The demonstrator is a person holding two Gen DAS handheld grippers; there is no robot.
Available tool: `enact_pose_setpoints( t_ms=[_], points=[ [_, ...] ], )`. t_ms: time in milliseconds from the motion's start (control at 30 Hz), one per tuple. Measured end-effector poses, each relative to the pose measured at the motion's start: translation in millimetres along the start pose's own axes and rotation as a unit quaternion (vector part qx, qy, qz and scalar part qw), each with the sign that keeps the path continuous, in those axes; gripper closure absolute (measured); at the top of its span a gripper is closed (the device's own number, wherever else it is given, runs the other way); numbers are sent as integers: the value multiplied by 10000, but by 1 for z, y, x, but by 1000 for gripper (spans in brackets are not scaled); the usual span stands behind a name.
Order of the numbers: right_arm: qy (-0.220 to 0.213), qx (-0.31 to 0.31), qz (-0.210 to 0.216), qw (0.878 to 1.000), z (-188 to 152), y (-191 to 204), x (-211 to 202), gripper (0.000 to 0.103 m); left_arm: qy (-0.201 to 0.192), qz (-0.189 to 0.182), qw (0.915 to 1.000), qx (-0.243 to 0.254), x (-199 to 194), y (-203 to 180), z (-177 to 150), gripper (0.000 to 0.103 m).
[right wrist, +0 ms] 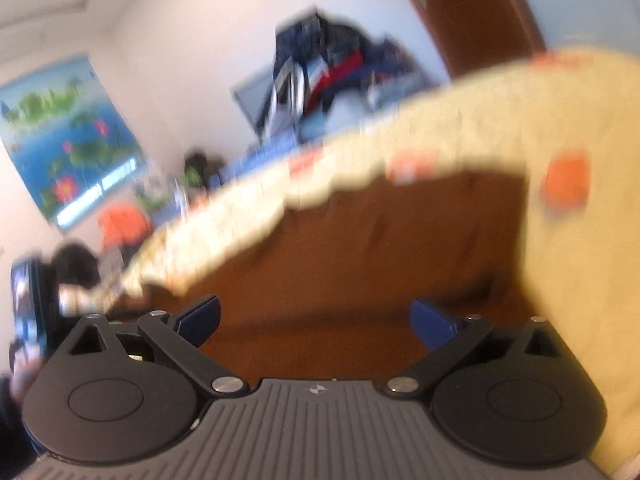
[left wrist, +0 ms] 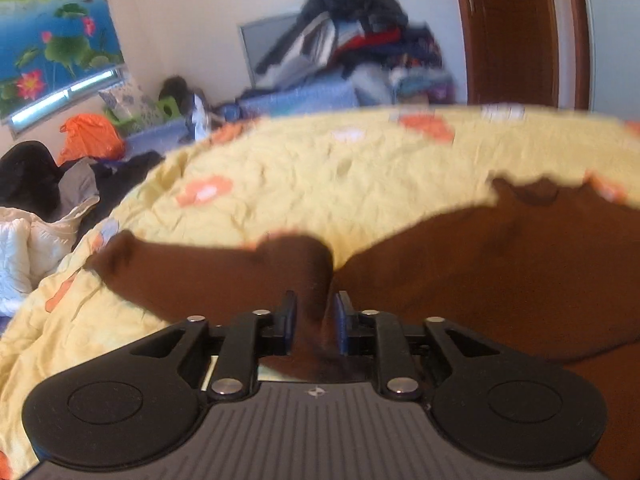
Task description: Fold small clothes
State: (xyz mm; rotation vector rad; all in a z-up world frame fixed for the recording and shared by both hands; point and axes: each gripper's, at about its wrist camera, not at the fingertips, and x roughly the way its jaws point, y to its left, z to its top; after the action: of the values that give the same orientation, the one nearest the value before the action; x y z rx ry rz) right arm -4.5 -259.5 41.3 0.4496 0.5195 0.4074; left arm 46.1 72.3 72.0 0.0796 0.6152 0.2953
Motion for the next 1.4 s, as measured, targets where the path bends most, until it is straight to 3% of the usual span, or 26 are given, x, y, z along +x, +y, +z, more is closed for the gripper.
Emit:
enact_pose_setpoints(
  t_ms=[33,67,100,200,300,333,400,467,700,833,933,1000,1033,1100,1200,1233,1300,1400],
  points=[
    [-144,-17,-66,9999,11,-2,-2,0,-132,-202,9996,-125,-7,-2,3,62],
    [-193,-63,-184,9996,24,-4,1,0,-190,-405,9988,-178,-9,-8,6,38],
    [-196,-174,-332,9991,35,-6,9,0,-208,-578,9980,-157,-6,-18,8,24],
    [353,-634,-1074,9916,54,-14,58,0,137,-859,9962,77,23,-55,5,24],
    [1022,-1017,-1593,9766,50,-25,103,3,652,-897,9937,189,60,-73,-4,24],
    [1152,-1195,-1733,9708,44,-29,111,2,611,-977,9933,112,67,-70,-11,23],
    [1112,-1910,-1895,9567,27,-26,112,0,536,-1126,9922,0,73,-55,-16,17],
    [1042,-1734,-1757,9634,29,-35,103,0,374,-1160,9925,130,74,-46,-21,17],
    [1036,-1852,-1918,9582,28,-37,103,0,294,-943,9951,50,62,-44,-20,17],
    [1001,-1861,-1908,9586,29,-38,101,0,-176,-1100,9915,-672,28,7,-23,18],
    [988,-1868,-1904,9587,30,-38,101,0,-429,-930,9844,-1434,19,74,-20,14],
    [985,-1870,-1906,9586,29,-37,101,0,-406,-628,9746,-2111,31,129,-14,14],
    [984,-1871,-1906,9587,29,-37,101,0,-356,-439,9658,-2531,40,159,-11,14],
    [977,-1869,-1907,9587,30,-37,101,0,-248,-73,9361,-3507,61,221,-13,14],
    [964,-1861,-1917,9588,29,-37,101,0,7,28,8883,-4592,98,294,-22,15],
    [961,-1862,-1920,9588,30,-36,102,0,42,43,8799,-4751,108,309,-23,15],
    [958,-1850,-1916,9591,30,-37,102,0,65,60,8771,-4802,126,325,-21,15],
    [955,-1851,-1927,9589,30,-37,102,0,130,-46,8819,-4712,146,331,-17,15]
  ],
)
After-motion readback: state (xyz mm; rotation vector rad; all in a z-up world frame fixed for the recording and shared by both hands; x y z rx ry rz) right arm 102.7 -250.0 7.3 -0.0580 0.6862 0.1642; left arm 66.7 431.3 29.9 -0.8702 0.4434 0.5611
